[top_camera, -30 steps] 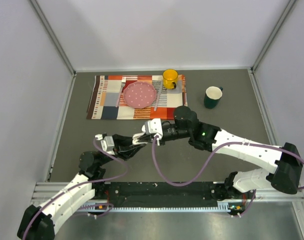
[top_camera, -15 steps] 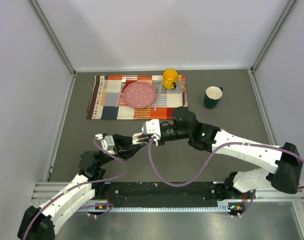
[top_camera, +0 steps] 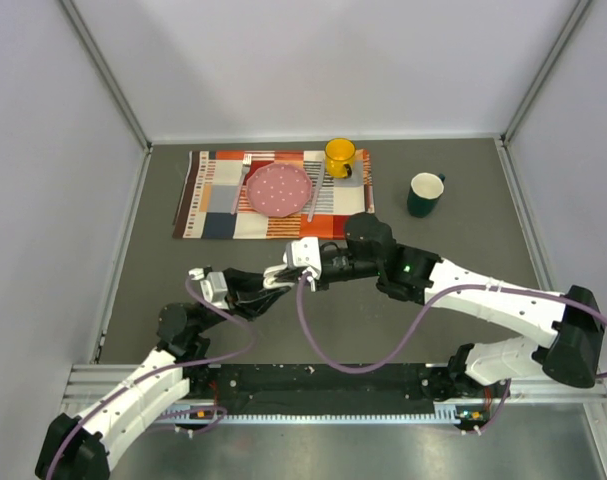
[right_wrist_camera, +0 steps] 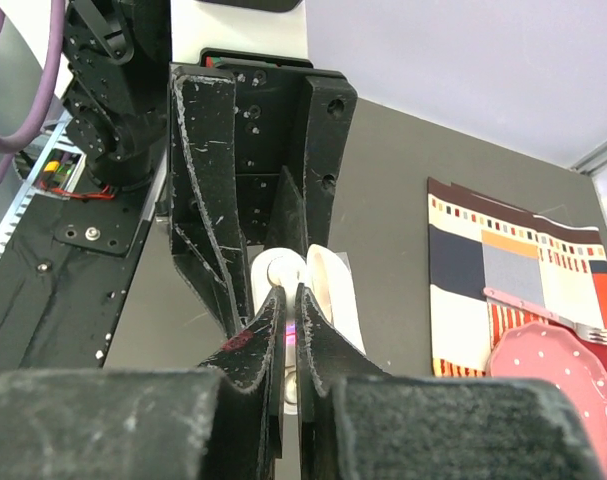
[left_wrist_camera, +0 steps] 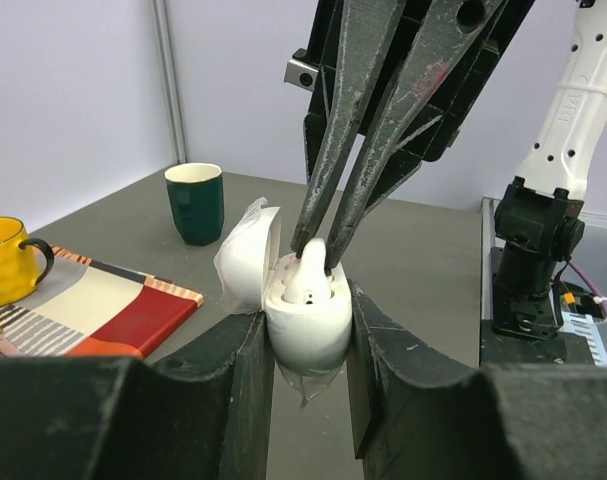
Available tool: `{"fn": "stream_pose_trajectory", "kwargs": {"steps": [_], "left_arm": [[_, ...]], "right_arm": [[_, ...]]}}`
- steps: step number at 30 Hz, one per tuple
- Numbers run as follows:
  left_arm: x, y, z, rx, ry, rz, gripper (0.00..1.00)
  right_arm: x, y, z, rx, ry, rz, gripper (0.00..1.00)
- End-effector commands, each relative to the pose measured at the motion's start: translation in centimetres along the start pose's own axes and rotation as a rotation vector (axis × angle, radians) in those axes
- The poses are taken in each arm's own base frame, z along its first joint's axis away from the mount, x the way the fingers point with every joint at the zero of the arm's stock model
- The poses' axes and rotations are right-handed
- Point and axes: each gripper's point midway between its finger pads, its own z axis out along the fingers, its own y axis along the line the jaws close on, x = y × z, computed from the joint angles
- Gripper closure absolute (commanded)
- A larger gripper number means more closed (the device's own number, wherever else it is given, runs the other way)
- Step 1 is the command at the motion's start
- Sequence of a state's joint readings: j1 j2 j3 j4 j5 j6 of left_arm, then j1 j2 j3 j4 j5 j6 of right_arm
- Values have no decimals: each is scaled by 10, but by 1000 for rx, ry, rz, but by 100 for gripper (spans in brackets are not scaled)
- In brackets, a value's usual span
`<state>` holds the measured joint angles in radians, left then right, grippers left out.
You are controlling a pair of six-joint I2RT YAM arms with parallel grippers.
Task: Insert the wireless bluetooth earbuds into the charging case
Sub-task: Place the earbud in the charging case.
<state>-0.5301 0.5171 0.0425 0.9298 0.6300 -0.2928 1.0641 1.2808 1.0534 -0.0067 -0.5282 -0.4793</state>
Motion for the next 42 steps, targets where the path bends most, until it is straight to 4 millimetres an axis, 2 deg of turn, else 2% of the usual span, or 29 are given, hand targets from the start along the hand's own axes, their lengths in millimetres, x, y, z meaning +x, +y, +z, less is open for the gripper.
{"fn": "stream_pose_trajectory", "kwargs": {"steps": [1, 9, 12, 16, 29, 31, 39, 42], "left_arm": [[10, -2, -9, -2, -14, 13, 100], [9, -3, -9, 4, -17, 21, 100], [7, -4, -9, 7, -24, 30, 100], [7, -5, -10, 8, -26, 31, 100], [6, -1, -13, -22, -41, 39, 100], [4, -1, -13, -24, -48, 43, 100], [0, -3, -16, -27, -75, 59, 100], [-2, -2, -17, -33, -89, 64, 100]], "right_arm": [[-18, 1, 2, -36, -24, 9, 100], [-9, 6, 9, -59, 6, 30, 100], [5, 8, 15, -72, 64, 46, 100], [8, 8, 17, -72, 87, 50, 100], [11, 4, 9, -28, 107, 57, 96], [11, 5, 9, -28, 107, 62, 100], [11, 5, 9, -20, 106, 93, 100], [8, 3, 9, -9, 96, 101, 91]]}}
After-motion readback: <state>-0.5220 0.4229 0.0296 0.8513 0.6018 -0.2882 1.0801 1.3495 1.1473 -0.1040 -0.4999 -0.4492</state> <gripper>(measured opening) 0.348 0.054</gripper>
